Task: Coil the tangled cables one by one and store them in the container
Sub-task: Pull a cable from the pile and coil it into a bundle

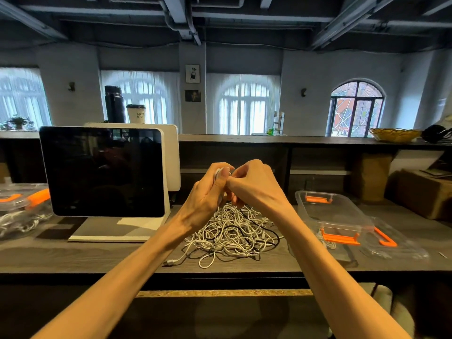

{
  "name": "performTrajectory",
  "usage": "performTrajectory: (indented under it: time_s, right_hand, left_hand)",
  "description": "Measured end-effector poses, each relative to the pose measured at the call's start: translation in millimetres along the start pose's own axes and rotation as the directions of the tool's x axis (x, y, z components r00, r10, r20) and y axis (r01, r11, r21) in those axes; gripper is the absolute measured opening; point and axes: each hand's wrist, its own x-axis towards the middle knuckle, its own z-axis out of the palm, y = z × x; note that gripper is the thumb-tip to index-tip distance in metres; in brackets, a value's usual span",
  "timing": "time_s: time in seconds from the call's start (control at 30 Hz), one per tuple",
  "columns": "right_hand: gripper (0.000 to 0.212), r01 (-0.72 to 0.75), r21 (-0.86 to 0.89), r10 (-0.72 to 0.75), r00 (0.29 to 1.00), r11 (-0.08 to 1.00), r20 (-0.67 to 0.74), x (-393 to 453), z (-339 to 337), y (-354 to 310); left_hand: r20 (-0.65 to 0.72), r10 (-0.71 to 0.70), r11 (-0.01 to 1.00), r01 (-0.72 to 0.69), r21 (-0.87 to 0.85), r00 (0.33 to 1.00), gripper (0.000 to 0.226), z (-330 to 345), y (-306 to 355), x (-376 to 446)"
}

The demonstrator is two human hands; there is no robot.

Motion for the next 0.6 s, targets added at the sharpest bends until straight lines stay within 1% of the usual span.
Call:
performTrajectory:
  time_s: [0.03,0.07,0.13,0.23,0.33,0.4,0.5,0.53,0.6]
  right_hand:
    - [0.025,-0.002,-0.004,0.002,1.000,1.000,0.008,-0.3,1.0,1.4]
    - [0.024,0.001,0.000,-0.001,1.000,1.000,0.009,-1.6,1.9,2.6]
    - [0.025,0.015,0.032,-0.014,1.000,0.999,-0.007,-4.5,3.5,3.2]
    - [0.031,0.052,0.031,-0.050,0.997,0.998,-0.065,-5.9,3.9,0.6]
    - [0.029,0.095,-0.056,-0.100,0.992,0.994,-0.079,-4.7,5.0,-4.1]
    - [0.025,0.118,-0.112,-0.120,0.993,0.987,-0.014,-3.5,4.2,-8.6]
    - [0.019,0.102,-0.133,-0.080,0.983,0.986,0.163,0.1,-2.2,-12.2]
    - [0.018,0.086,-0.140,-0.058,0.979,0.986,0.196,1.6,-2.6,-12.2]
    - [0.019,0.050,-0.141,-0.022,0.981,0.989,0.192,3.8,-0.7,-10.5]
  left_hand:
    - [0.008,-0.044,0.998,0.044,-0.055,0.999,0.033,-1.2,0.3,-0.6]
    - [0.009,-0.099,0.984,0.099,-0.147,0.995,0.039,-2.3,1.0,-1.2]
    - [0.017,-0.189,0.928,0.184,-0.323,0.982,0.047,-5.9,1.0,-1.0]
    - [-0.006,-0.214,0.889,0.192,-0.417,0.977,0.047,-7.8,3.6,-0.8]
    - [0.003,-0.190,0.893,0.174,-0.415,0.982,0.046,-6.9,3.7,-1.4]
    - [0.028,-0.202,0.887,0.195,-0.419,0.979,0.047,-7.2,3.2,-1.6]
    - [0.055,-0.214,0.900,0.219,-0.378,0.975,0.051,-7.3,0.6,-3.5]
    - [0.058,-0.212,0.909,0.219,-0.355,0.976,0.050,-7.7,-0.7,-4.5]
    - [0.047,-0.197,0.929,0.202,-0.309,0.979,0.046,-7.8,-1.9,-6.0]
